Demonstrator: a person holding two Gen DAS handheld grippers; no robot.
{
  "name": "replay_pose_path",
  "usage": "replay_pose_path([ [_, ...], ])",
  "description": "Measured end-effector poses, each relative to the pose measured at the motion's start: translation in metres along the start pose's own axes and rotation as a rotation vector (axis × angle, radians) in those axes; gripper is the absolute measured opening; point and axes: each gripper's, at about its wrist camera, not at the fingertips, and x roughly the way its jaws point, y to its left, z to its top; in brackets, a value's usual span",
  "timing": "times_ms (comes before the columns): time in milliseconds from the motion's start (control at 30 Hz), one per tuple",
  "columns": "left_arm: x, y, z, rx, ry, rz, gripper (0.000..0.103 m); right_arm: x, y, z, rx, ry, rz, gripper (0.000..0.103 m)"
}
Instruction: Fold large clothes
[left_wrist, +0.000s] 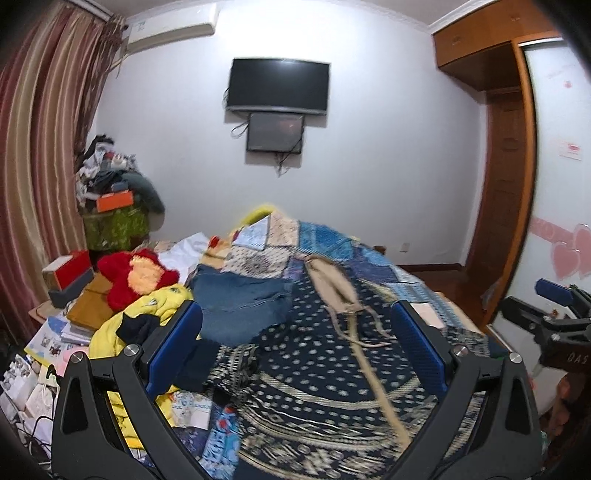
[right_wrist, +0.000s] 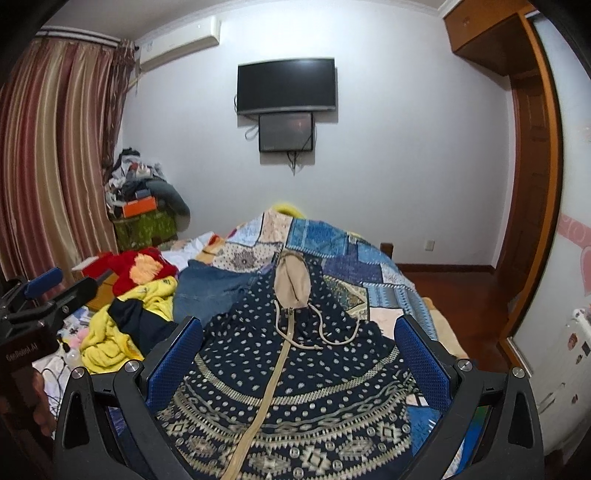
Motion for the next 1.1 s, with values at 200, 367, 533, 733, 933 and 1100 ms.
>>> replay_pose_path([
  [200, 0.08, 0.062, -0.017, -0.059, 0.143, 0.049, 0.103, 0.086, 0.0, 0.01, -0.006, 0.063, 0.03, 0.103],
  [367, 0.14, 0.132, -0.041, -0.153, 0.276, 0.006, 0.103, 0.162, 0.005, 0.017, -0.083, 0.102, -0.02, 0.103],
  [533, 0.182, 0.204, -0.079, -0.307, 0.391, 0.032, 0.103, 0.234, 0.011, 0.003, -0.118, 0.226, 0.017, 0.103],
  [733, 0.225, 0.278, -0.125, -0.451, 0.501, 0.136, 0.089, 0.295, 0.023, -0.031, -0.166, 0.344, 0.028, 0.103],
  [933, 0.256, 0.321, -0.142, -0.545, 0.51, 0.173, 0.08, 0.316, 0.034, -0.054, -0.194, 0.417, 0.087, 0.103],
  [1100, 0.284, 0.335, -0.146, -0.522, 0.534, 0.259, 0.064, 0.317, 0.039, -0.058, -0.203, 0.436, 0.121, 0.103],
])
